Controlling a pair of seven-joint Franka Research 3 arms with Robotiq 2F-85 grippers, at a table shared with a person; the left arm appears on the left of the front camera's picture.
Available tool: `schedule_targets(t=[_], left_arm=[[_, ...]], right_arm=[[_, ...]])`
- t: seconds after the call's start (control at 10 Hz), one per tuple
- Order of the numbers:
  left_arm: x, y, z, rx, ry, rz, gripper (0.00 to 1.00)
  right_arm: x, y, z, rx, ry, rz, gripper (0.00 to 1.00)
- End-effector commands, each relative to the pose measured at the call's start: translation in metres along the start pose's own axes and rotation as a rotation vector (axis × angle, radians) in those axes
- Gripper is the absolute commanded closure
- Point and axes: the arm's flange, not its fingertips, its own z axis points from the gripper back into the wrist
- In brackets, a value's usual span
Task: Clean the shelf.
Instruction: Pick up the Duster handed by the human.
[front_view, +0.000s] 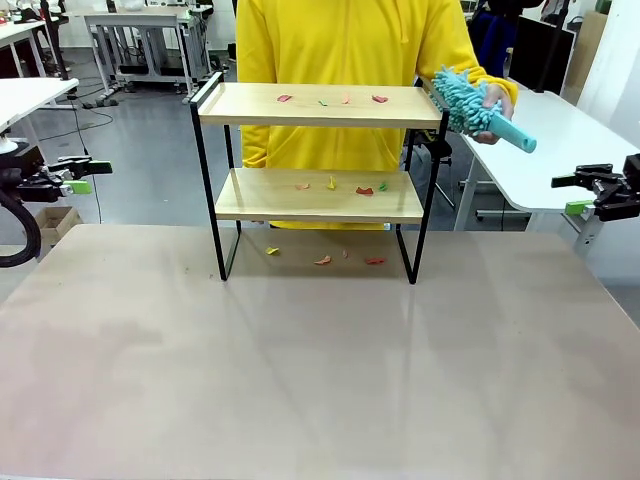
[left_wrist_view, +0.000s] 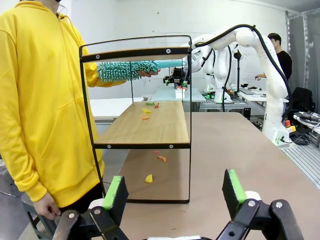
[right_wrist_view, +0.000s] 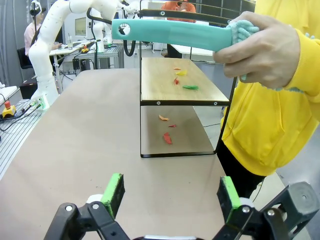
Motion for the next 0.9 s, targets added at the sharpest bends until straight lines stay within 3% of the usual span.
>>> schedule_targets(t=[0.0, 0.5, 0.8], left_arm=[[0.002, 0.0, 0.0, 0.0, 0.0, -0.01, 0.0], [0.002, 0.0, 0.0, 0.0, 0.0, -0.01, 0.0], [0.002, 0.0, 0.0, 0.0, 0.0, -0.01, 0.0]], right_arm=[[0.003, -0.001, 0.0, -0.01, -0.008, 0.009, 0.0], [0.0, 0.0, 0.0, 0.0, 0.0, 0.0, 0.0], [0.083, 0.023, 0.009, -0.133, 0.167, -0.181, 0.0]])
